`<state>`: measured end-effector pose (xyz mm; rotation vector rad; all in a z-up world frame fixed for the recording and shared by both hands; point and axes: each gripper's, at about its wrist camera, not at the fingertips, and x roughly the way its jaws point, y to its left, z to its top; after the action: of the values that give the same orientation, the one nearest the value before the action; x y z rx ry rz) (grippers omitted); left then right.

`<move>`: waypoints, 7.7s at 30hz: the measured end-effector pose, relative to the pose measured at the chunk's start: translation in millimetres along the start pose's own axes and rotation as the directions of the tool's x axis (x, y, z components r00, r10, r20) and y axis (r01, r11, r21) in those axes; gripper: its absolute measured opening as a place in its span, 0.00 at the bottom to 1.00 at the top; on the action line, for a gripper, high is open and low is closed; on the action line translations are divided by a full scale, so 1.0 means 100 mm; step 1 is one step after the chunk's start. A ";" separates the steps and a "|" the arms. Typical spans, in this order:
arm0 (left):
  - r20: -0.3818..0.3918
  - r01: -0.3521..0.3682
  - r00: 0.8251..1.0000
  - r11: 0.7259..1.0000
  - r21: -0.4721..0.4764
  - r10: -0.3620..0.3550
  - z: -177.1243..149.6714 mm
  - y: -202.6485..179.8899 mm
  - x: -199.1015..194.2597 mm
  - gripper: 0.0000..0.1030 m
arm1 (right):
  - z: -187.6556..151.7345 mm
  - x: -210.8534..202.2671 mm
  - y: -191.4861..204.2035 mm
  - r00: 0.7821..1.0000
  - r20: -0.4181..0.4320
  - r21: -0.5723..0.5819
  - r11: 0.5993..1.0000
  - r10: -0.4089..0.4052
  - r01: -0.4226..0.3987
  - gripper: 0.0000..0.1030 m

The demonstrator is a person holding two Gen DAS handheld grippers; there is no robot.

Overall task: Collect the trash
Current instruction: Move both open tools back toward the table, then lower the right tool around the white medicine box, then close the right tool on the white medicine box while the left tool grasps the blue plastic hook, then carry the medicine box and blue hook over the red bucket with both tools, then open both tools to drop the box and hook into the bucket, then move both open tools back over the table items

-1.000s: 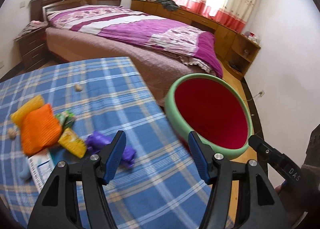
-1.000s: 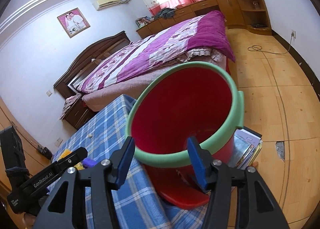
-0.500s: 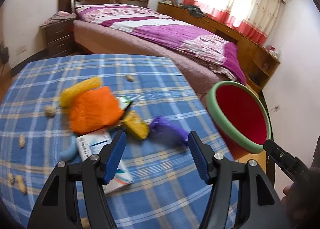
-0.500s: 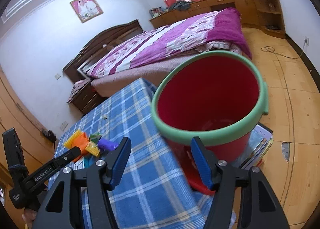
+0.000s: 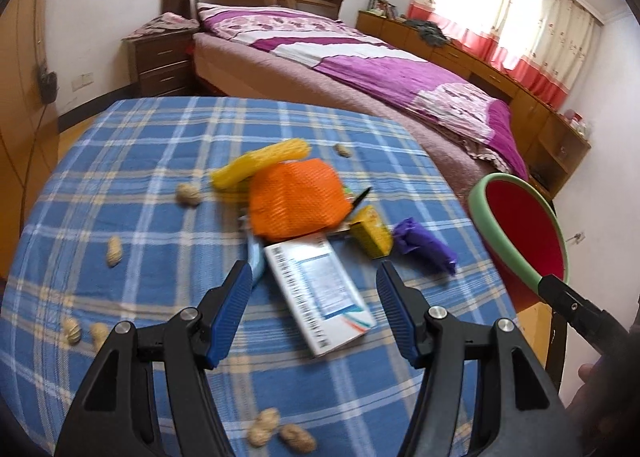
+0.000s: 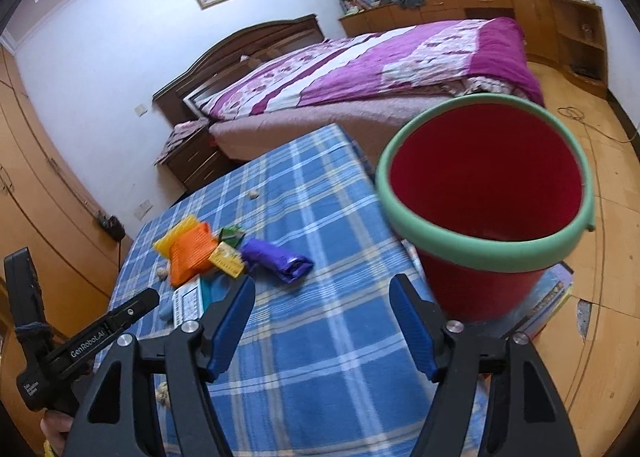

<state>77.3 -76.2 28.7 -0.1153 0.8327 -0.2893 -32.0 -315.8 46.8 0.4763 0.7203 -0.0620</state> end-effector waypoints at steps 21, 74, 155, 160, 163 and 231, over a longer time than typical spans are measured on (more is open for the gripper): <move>-0.041 -0.142 0.989 0.985 -0.098 0.139 -0.16 0.74 0.00 0.63 | -0.29 0.56 0.84 0.985 -0.163 -0.170 0.982 0.060 -0.088 0.75; -0.118 -0.117 0.986 0.993 0.028 0.119 0.04 0.36 0.62 0.52 | -0.29 0.39 0.47 0.988 -0.146 -0.191 0.979 0.041 -0.069 0.53; -0.154 0.346 0.938 0.871 0.350 -0.310 0.29 -2.30 0.70 0.15 | 0.44 -0.38 -1.50 0.975 0.152 0.179 0.975 -0.162 0.134 0.53; -0.169 0.350 0.936 0.859 0.374 -0.308 0.25 -2.43 0.84 0.15 | 0.44 -0.32 -1.62 0.975 0.137 0.203 0.968 -0.176 0.147 0.53; -0.160 0.351 0.936 0.857 0.378 -0.313 0.24 -2.45 0.87 0.15 | 0.43 -0.28 -1.67 0.976 0.125 0.214 0.965 -0.181 0.152 0.54; 0.032 0.013 0.999 0.997 -0.076 -0.011 0.23 0.03 0.24 0.53 | 0.17 0.20 0.02 0.999 -0.004 -0.039 0.998 -0.052 0.052 0.81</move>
<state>109.7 -81.1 26.4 -0.1953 0.8122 -0.2664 -6.1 -319.3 46.2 0.4202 0.7379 -0.0954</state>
